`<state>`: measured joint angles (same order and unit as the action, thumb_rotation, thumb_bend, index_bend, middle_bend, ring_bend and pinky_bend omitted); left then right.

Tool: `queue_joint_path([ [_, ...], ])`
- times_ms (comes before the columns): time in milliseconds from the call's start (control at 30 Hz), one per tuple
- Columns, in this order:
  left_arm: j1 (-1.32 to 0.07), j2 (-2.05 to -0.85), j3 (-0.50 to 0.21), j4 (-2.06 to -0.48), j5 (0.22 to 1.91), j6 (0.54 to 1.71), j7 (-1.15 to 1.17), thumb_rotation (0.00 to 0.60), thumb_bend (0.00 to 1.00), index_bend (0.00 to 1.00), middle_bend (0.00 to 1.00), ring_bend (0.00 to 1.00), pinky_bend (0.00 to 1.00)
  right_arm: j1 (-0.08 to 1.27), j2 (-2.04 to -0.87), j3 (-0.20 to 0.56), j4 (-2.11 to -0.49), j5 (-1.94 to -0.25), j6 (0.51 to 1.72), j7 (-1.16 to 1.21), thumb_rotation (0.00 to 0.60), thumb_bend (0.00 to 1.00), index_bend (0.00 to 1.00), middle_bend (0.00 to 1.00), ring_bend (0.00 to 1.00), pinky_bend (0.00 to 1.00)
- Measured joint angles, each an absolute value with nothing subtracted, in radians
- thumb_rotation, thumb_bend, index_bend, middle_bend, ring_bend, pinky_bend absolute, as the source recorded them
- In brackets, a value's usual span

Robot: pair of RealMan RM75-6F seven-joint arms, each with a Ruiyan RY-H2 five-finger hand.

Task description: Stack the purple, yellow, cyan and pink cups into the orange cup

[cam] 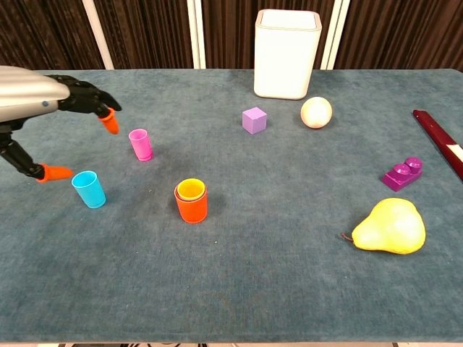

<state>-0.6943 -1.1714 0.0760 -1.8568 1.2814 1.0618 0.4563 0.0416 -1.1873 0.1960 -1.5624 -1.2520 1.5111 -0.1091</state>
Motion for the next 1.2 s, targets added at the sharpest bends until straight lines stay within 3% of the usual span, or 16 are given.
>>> queue_joint_path([
  [500, -0.67, -1.309, 0.073, -1.624, 1.282, 0.988, 0.375, 0.6, 0.25, 0.28, 0.07, 0.0, 0.0, 0.039, -1.187, 0.2, -1.563, -1.248, 1.515, -0.107, 0.6, 0.42, 0.04, 0.0, 0.04, 0.02],
  [1200, -0.645, -1.355, 0.045, -1.564, 1.248, 0.988, 0.42, 0.6, 0.27, 0.38, 0.08, 0.0, 0.0, 0.039, -1.192, 0.197, -1.558, -1.247, 1.509, -0.107, 0.6, 0.42, 0.04, 0.0, 0.04, 0.02],
])
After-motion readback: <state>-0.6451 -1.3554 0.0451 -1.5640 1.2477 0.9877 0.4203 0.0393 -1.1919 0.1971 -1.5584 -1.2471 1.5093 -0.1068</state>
